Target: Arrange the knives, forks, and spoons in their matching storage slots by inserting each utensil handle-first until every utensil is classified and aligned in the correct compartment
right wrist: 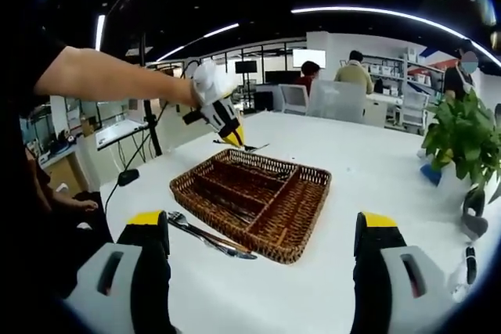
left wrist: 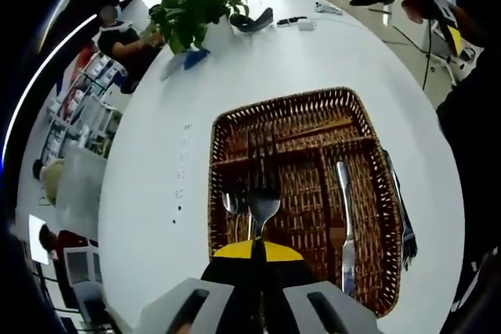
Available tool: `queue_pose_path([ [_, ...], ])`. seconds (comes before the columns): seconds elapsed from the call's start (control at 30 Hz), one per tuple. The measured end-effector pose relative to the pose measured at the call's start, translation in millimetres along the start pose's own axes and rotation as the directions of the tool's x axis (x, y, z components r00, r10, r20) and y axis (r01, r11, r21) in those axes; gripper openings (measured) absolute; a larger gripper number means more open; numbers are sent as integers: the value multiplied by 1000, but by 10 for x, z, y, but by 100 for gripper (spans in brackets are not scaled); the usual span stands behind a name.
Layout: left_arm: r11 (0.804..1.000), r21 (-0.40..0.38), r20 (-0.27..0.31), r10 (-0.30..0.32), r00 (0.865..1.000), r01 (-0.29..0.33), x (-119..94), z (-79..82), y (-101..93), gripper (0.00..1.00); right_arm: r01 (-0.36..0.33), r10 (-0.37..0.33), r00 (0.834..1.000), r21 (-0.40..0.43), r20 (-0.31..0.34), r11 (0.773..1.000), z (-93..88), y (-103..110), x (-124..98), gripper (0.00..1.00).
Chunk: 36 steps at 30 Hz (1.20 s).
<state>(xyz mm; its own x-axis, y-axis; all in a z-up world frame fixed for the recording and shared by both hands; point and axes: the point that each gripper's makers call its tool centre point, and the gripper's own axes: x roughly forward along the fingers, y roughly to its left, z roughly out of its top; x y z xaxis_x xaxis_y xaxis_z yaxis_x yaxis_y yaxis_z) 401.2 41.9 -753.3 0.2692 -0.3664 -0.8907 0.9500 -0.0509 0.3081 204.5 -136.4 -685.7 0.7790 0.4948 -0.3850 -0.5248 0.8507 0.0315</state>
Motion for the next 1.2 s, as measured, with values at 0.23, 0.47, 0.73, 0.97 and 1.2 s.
queue_pose_path([
  [0.23,1000,-3,-42,13,999,-13,214,-66,-90,0,-1,1,1000,5,-5,1000,-32,-35,39,99],
  [0.47,1000,-23,-53,7,999,-9,428,-89,-138,0,-10,10,1000,2,0,1000,-21,-16,114,99],
  [0.73,998,-53,-60,14,998,-17,605,-238,-208,0,0,0,1000,18,-9,1000,-140,-75,116,99],
  [0.97,997,-80,-53,12,999,-16,712,-254,-232,0,-2,2,1000,27,-6,1000,-161,-60,151,99],
  [1.2,993,-115,-80,17,997,-27,843,-341,-286,0,1,0,1000,30,-17,1000,-223,-69,154,99],
])
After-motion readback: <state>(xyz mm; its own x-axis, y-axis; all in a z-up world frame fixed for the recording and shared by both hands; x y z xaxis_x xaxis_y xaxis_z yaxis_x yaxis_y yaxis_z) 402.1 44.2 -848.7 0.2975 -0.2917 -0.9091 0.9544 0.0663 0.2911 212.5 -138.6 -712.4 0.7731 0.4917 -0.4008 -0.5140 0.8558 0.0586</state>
